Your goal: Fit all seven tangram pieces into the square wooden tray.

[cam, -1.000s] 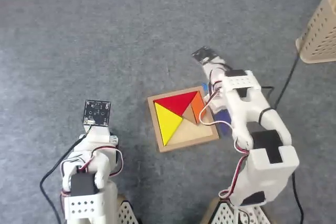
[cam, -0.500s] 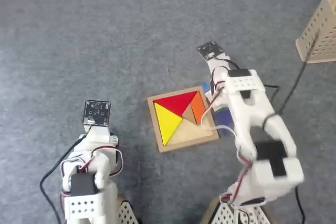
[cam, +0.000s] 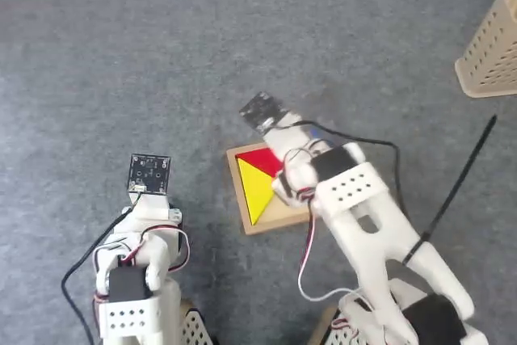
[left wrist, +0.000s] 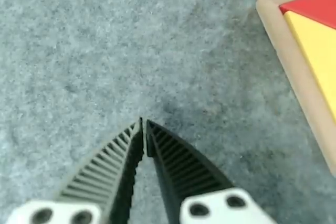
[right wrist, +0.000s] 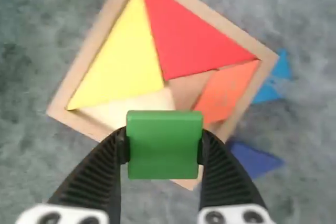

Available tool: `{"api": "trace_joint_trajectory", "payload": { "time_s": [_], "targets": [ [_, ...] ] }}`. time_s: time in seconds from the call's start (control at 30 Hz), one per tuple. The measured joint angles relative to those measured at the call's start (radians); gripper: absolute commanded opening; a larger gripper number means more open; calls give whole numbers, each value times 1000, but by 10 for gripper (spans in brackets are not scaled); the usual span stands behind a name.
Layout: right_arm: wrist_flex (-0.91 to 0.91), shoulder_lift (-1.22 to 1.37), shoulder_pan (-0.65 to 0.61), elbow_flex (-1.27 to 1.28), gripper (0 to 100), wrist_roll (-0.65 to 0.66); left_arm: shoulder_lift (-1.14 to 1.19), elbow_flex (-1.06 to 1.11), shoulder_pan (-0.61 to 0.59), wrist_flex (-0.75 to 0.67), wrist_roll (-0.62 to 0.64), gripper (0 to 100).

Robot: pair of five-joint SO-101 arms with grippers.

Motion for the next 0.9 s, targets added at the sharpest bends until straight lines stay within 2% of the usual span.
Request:
{"api": "trace_joint_trajectory", "payload": {
  "time_s": [0.17, 0.63, 0.8, 0.9],
  "targets": [
    [0, 63, -41, 0, 7, -17, 0, 0, 0, 0, 0, 12],
    [-87, 172, -48, 0, 7, -77, 0, 0, 0, 0, 0, 12],
    [-87, 172, -49, 0, 20, 0, 0, 0, 0, 0, 0, 12],
    [-87, 172, -69, 0, 91, 23, 0, 0, 0, 0, 0, 12]
  ]
}}
